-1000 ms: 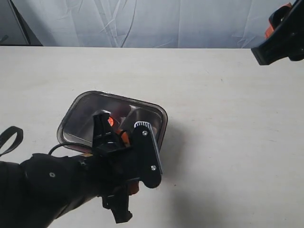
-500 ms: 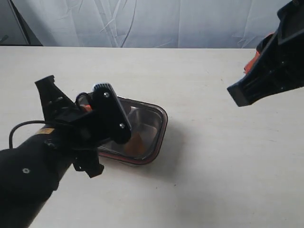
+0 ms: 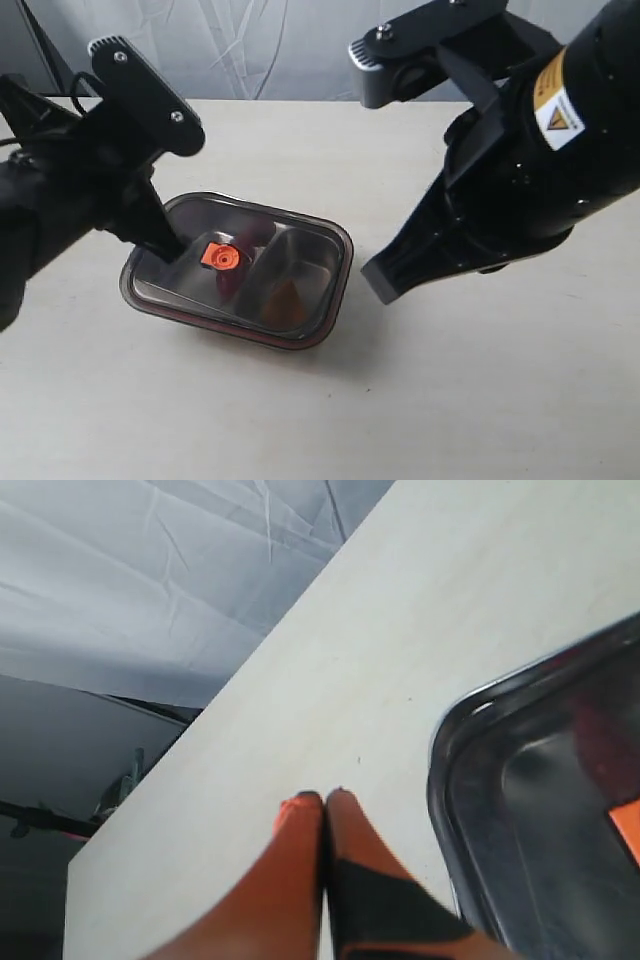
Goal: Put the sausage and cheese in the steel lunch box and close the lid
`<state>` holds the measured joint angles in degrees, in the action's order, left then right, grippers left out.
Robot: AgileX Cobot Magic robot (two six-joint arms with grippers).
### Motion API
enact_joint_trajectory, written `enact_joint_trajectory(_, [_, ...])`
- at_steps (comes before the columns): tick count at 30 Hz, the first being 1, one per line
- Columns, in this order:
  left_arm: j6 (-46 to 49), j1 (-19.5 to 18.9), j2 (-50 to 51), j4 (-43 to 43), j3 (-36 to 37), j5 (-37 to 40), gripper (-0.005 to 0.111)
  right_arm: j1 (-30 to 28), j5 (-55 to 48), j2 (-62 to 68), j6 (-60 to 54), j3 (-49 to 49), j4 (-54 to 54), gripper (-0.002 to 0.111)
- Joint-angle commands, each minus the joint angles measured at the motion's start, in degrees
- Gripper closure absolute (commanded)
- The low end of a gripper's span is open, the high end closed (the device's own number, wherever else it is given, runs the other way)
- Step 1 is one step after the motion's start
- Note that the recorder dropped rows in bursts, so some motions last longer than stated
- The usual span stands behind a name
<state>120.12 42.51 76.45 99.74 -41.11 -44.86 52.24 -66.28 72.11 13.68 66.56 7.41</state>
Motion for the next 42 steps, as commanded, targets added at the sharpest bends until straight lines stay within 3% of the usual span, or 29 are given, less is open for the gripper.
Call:
enact_joint_trajectory(1, [0.6, -7.2, -0.4, 0.2, -2.0, 3.1, 0.107, -0.3, 0.5, 2.0, -0.4, -0.1, -1.8, 0.108])
enact_joint_trajectory(9, [-4.8, -20.4, -0.4, 0.2, -2.3, 9.4, 0.107, -0.3, 0.7, 4.5, -0.4, -0.1, -4.2, 0.108])
enact_joint_trajectory(12, [-6.7, -24.3, -0.4, 0.2, -2.3, 14.8, 0.107, -0.3, 1.5, 4.8, -0.4, -0.1, -4.6, 0.108])
enact_joint_trajectory(16, [-9.7, -31.1, -0.4, 0.2, -2.3, 29.8, 0.107, -0.3, 2.6, 5.1, -0.4, -0.1, -4.6, 0.108])
enact_joint_trajectory(19, [-16.5, -35.5, -0.4, 0.2, -2.3, 31.0, 0.107, -0.3, 2.6, 5.3, -0.4, -0.1, -4.6, 0.108])
enact_joint_trajectory(23, [-21.8, -37.5, -0.4, 0.2, -0.7, 28.5, 0.107, -0.3, 2.5, 5.4, -0.5, -0.1, -4.6, 0.108])
enact_joint_trajectory(30, [-25.7, -39.8, 1.5, 0.2, 1.6, 44.5, 0.107, -0.3, 3.7, 5.4, -1.9, -0.1, -4.6, 0.108])
enact_joint_trajectory(33, [-30.4, -41.3, 1.9, 0.2, 1.6, 56.0, 0.107, -0.3, 4.2, 5.4, -2.8, -0.1, -4.6, 0.108])
enact_joint_trajectory(38, [-41.3, -43.0, 1.9, -0.1, 1.6, 82.4, 0.107, -0.3, 4.4, 5.4, -2.8, -0.1, -4.4, 0.108])
enact_joint_trajectory(42, [-46.3, -43.0, 1.9, -7.5, 1.6, 96.1, 0.107, -0.3, 5.6, 5.4, -2.8, -0.1, -4.0, 0.108])
